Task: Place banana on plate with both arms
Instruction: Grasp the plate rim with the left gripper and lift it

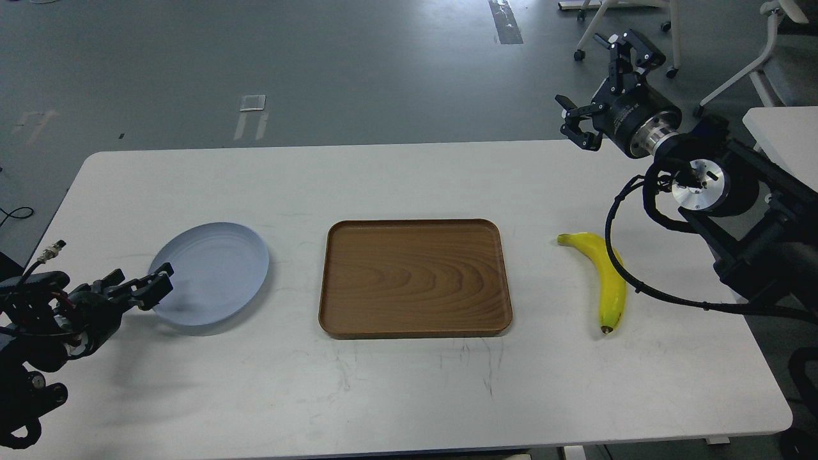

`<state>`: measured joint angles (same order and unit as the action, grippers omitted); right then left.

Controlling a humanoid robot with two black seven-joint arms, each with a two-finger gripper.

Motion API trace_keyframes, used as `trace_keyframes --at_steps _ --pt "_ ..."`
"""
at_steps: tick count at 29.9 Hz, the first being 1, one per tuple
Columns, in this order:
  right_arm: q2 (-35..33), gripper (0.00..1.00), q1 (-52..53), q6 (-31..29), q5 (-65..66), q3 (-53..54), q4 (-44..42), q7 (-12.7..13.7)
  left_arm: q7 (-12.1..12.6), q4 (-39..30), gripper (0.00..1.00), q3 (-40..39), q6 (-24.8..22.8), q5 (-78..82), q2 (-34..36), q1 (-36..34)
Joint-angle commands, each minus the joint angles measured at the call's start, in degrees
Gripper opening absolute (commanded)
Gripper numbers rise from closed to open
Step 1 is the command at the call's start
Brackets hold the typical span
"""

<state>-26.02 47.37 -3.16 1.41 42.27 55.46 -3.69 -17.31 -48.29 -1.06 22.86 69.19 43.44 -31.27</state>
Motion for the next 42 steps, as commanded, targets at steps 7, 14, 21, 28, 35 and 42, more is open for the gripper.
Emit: trace_keyframes --at_steps 7,14,21,28,35,42 --pt "0.0 1.0 -0.09 0.09 0.0 0.09 -0.09 0.0 -0.18 0.21 0.79 0.0 -0.01 -0.02 -0.11 0.95" --pt "-0.26 1.0 -0.09 0.0 0.0 0.18 -0.09 0.0 -0.18 0.56 0.56 0.0 -0.01 -0.02 -1.86 0.95" --pt "-0.61 1.0 -0.09 0.0 0.0 0.18 0.0 0.0 -0.27 6.36 0.27 0.0 -0.89 -0.02 -4.5 0.86" --pt "-0.53 1.0 -0.09 0.09 0.0 0.18 -0.09 -0.09 -0.44 9.09 0.0 -0.08 -2.21 -0.1 -5.12 0.51" --pt "-0.53 1.0 -0.09 0.09 0.0 0.27 -0.18 -0.18 -0.88 9.44 0.0 -0.08 -3.35 -2.04 -5.12 0.07" --pt "-0.53 1.0 -0.09 0.09 0.0 0.27 -0.18 -0.26 -3.43 9.26 0.0 0.0 -3.27 -2.13 -5.2 0.24"
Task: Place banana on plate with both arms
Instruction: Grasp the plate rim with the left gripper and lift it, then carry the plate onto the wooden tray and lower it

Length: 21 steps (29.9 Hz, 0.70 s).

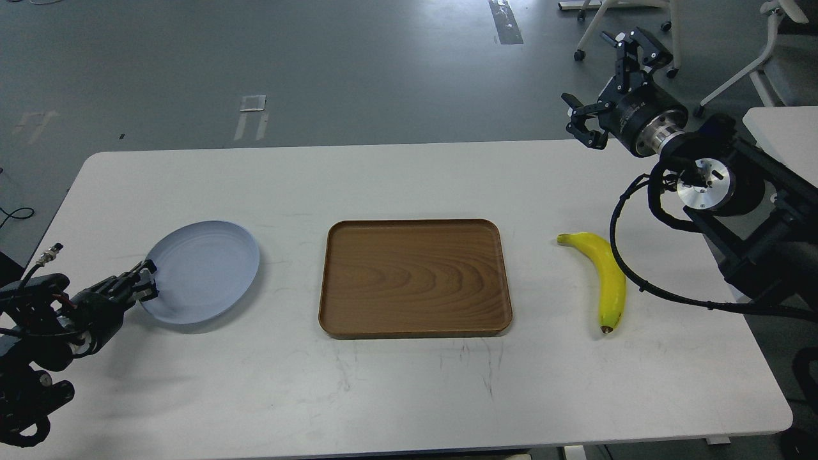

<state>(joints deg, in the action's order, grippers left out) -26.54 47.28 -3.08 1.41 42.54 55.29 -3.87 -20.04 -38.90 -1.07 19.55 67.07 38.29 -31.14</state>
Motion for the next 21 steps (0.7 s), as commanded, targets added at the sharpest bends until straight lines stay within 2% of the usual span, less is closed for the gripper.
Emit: trace_keyframes --at_steps 1,7,9,12,18,21 --pt "0.0 1.0 0.0 0.09 0.0 0.09 0.08 -0.09 -0.78 -0.21 0.0 0.02 -0.04 -0.01 -0.06 0.12" --pt "0.0 1.0 0.0 0.09 0.0 0.17 -0.01 -0.09 -3.25 -0.82 0.0 -0.51 -1.27 -0.1 0.29 -0.5" --pt "0.0 1.0 0.0 0.09 0.0 0.44 -0.01 -0.09 -5.96 -1.43 0.0 -0.78 -1.54 -1.06 0.55 -2.16" --pt "0.0 1.0 0.0 0.09 0.0 0.44 -0.01 -0.09 -7.96 -4.15 0.0 -0.69 -1.62 -2.29 1.17 -4.44" --pt "-0.09 1.0 0.0 0.18 0.0 0.44 -0.01 -0.09 -7.96 -11.53 0.0 0.01 -2.41 -1.24 3.72 -10.15" --pt "-0.17 1.0 0.09 0.18 0.0 0.53 -0.01 -0.09 -7.96 -12.6 0.0 0.19 -2.76 -0.8 3.54 -12.18"
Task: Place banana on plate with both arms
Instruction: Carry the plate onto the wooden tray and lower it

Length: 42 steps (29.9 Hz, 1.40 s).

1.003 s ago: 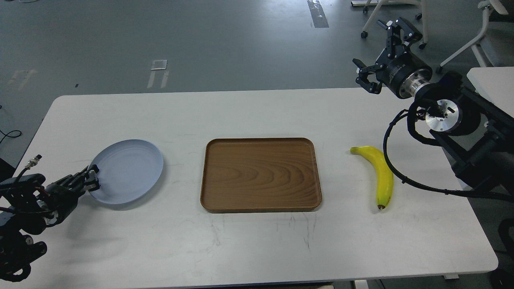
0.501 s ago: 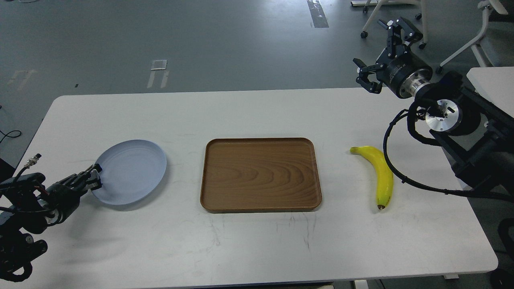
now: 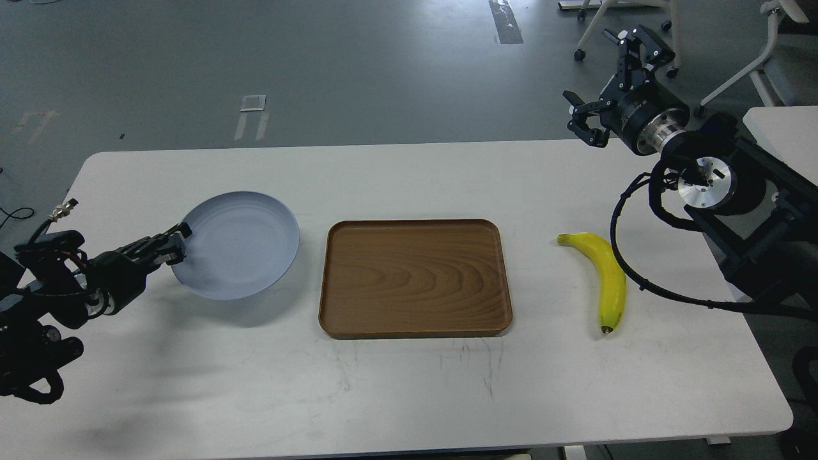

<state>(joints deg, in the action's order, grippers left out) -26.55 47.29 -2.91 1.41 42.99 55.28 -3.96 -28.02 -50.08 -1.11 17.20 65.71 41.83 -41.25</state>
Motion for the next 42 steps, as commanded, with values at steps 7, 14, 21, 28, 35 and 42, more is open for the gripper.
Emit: trace_keyframes --at_steps 7,14,21,28,35,42 --pt "-0.44 1.0 0.17 0.01 0.0 0.17 0.0 0.01 0.02 -1.69 0.0 1.46 -3.39 8.11 -6.58 -7.79" --pt "-0.52 1.0 0.61 0.28 0.0 0.43 0.0 0.09 0.02 0.94 0.0 5.05 -9.29 8.38 -17.2 -14.82" --pt "-1.4 1.0 0.7 0.28 0.0 1.75 0.09 0.09 0.02 8.85 0.0 10.42 -9.55 8.38 -27.06 -16.15" --pt "-1.76 1.0 0.79 0.28 0.0 1.93 0.09 0.09 0.02 12.64 0.0 13.06 -9.64 7.85 -30.32 -14.83" --pt "-1.67 1.0 0.79 0.37 0.0 1.93 0.18 0.09 0.02 18.26 0.0 13.06 -9.55 7.59 -33.22 -13.25" --pt "-1.76 1.0 0.79 0.37 0.0 1.93 0.18 0.09 0.02 18.53 0.0 13.06 -9.55 7.32 -34.1 -13.42"
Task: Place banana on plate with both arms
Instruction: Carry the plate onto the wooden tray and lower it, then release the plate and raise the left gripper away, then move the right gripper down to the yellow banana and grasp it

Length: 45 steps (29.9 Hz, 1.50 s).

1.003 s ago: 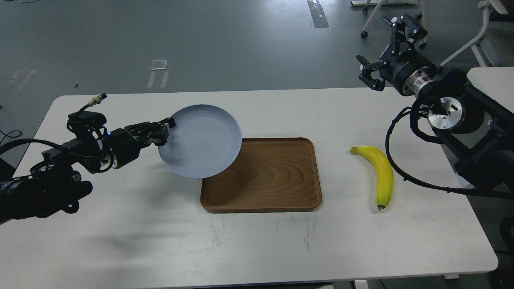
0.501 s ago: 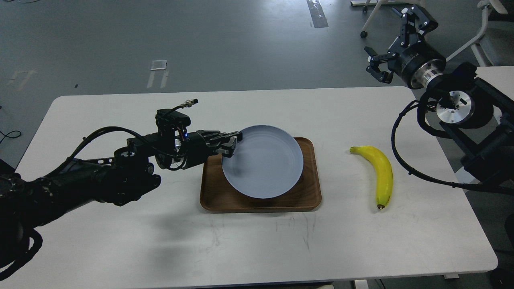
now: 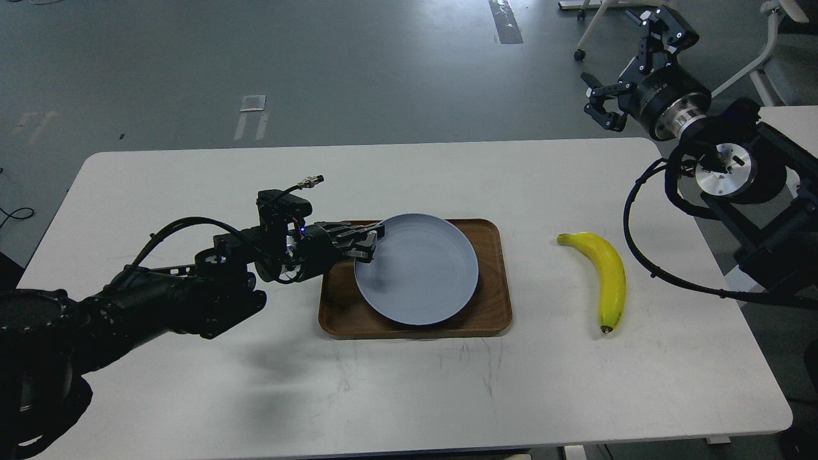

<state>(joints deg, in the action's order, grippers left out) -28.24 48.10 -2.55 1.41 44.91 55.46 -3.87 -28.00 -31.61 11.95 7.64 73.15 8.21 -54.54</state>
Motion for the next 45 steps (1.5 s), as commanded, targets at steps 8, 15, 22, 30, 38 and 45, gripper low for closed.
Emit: trace_keyframes --at_steps 8,15,22,30,38,45 --pt "-0.15 1.0 -0.11 0.0 0.0 -0.09 -0.09 0.0 0.0 -0.12 0.77 -0.09 0.18 -0.29 -0.91 -0.12" --pt "-0.06 1.0 -0.11 -0.17 0.09 -0.62 0.0 0.0 0.0 -0.65 0.97 -2.55 0.18 -7.3 -1.62 -0.74" --pt "-4.18 1.0 0.5 -0.79 7.8 -4.83 1.49 0.0 0.0 -0.74 0.98 -6.15 -0.17 -35.33 -0.57 -8.2" --pt "-19.74 0.99 8.05 -1.05 59.83 -28.54 9.93 0.09 0.57 -0.12 0.98 -17.21 -12.29 -61.54 3.04 -13.48" --pt "-23.88 0.94 9.82 -1.23 76.1 -48.59 13.53 0.18 24.72 -0.38 0.98 -42.51 -18.08 -66.64 3.92 -7.34" --pt "-20.73 0.91 6.22 -0.44 76.38 -49.48 13.63 3.42 24.04 -0.74 0.98 -45.44 -21.87 -66.82 4.1 -5.05"
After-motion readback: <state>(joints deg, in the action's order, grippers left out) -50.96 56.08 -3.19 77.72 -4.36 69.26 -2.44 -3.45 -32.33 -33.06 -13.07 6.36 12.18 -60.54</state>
